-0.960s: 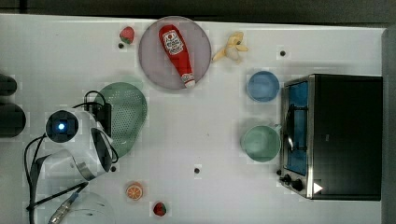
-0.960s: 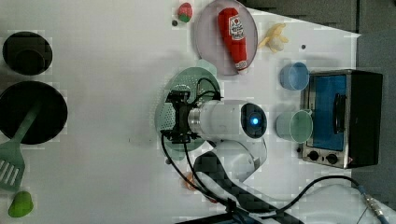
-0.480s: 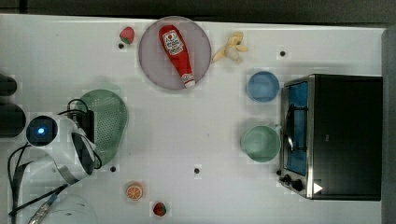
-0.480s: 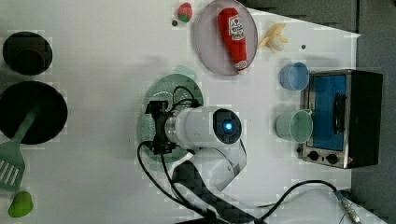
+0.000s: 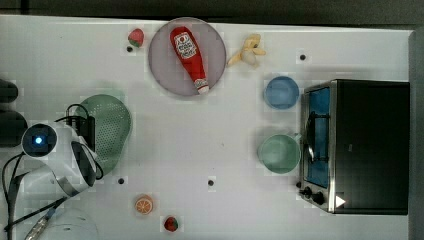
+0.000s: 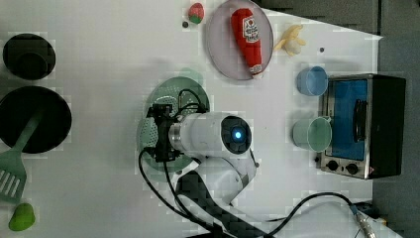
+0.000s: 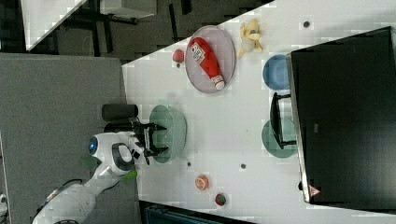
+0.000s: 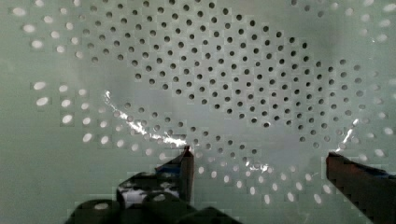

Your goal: Drag strainer right to left.

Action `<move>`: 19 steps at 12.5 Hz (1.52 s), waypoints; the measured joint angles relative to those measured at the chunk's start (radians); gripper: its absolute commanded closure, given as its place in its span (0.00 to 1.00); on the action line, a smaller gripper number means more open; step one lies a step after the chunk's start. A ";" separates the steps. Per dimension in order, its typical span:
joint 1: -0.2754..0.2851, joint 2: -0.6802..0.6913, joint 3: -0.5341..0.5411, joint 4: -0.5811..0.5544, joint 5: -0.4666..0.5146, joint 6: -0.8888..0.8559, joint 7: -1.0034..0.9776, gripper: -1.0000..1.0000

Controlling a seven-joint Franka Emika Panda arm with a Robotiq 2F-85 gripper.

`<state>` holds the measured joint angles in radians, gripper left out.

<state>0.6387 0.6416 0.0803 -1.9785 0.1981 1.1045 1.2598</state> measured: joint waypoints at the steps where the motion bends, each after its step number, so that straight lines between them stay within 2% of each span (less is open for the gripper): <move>1: 0.006 0.001 0.000 0.005 0.003 0.000 0.001 0.00; 3: 0.013 0.000 0.000 0.025 -0.003 -0.013 -0.007 0.00; 4: 0.023 -0.011 -0.015 0.025 -0.042 -0.028 -0.030 0.00; 6: 0.052 -0.066 -0.075 0.015 -0.069 -0.151 -0.127 0.00; 10: 0.067 -0.334 -0.232 -0.009 -0.068 -0.464 -0.409 0.00; 14: 0.034 -0.635 -0.468 0.050 -0.096 -0.682 -0.731 0.00; 19: -0.080 -0.878 -0.754 0.067 -0.344 -0.851 -1.034 0.00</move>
<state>0.5591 -0.2363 -0.6733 -1.9111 -0.1454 0.2537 0.2258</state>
